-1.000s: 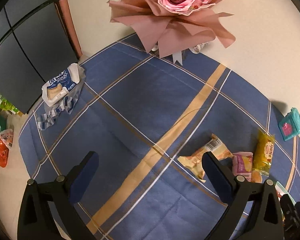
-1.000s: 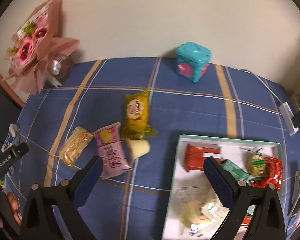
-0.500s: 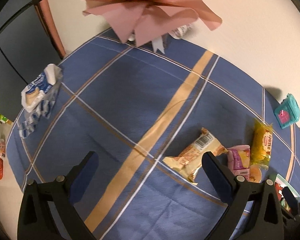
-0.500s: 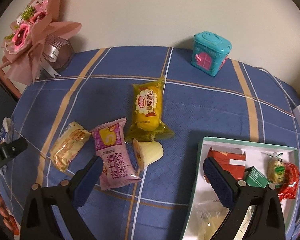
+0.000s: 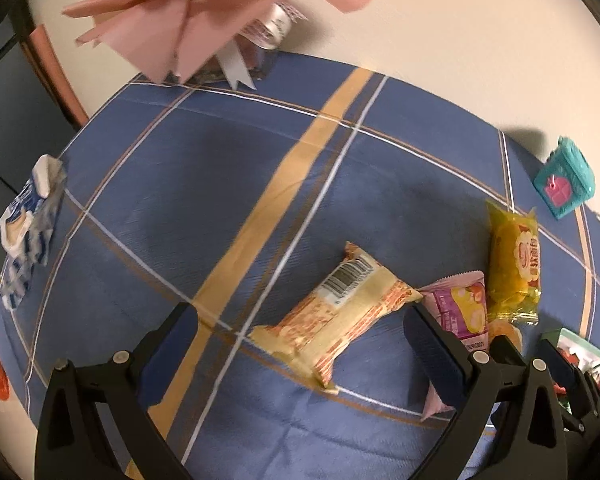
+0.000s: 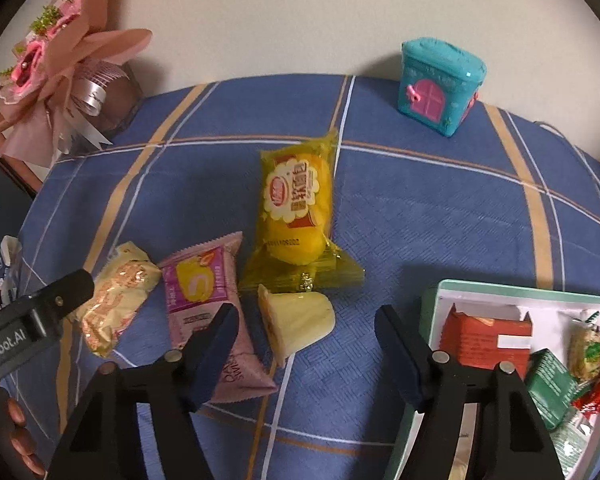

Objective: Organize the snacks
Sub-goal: 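Grasp cream pudding cup with right gripper while left grasps cream barcode bread bag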

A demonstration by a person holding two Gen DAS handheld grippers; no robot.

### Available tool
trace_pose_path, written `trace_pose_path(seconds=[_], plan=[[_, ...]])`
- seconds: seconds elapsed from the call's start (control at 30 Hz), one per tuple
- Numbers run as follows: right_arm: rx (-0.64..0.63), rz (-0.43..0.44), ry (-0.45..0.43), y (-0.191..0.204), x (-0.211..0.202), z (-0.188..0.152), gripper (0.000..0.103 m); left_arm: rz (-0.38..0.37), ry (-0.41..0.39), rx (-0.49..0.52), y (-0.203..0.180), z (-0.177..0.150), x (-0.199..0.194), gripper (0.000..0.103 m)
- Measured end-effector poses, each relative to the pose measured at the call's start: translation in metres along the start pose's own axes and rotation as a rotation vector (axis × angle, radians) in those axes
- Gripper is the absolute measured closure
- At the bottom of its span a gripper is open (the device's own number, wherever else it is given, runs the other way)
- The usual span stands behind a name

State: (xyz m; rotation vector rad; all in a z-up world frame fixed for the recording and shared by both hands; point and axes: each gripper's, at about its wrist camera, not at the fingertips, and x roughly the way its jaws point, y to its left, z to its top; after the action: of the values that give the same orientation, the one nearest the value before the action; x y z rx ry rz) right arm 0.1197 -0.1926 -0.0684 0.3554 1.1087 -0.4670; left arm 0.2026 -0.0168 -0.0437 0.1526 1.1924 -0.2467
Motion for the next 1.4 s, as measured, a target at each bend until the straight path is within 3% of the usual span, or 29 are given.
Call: trace_pose_path(seconds=[0.17,0.37,0.53,0.73,1.4], plan=[[0.005,0.005,0.015,-0.003,0.012,0.0,0.038,0.006,0.017,0.047,-0.012,-0.003,0.02,0.002],[-0.009,0.018,0.024,-0.003,0.024,0.0,0.046,-0.011,0.027,0.06,-0.017,-0.005,0.038,0.01],[-0.016,0.009,0.015,0.001,0.026,0.001,0.048,-0.017,0.033,0.074,-0.02,-0.006,0.045,0.031],[-0.023,0.016,0.014,0.004,0.026,0.001,0.059,-0.015,0.03,0.083,-0.023,-0.005,0.045,0.061],[-0.016,0.011,0.024,-0.002,-0.008,-0.006,0.063,-0.011,0.014,0.044,-0.021,-0.008,0.005,0.065]])
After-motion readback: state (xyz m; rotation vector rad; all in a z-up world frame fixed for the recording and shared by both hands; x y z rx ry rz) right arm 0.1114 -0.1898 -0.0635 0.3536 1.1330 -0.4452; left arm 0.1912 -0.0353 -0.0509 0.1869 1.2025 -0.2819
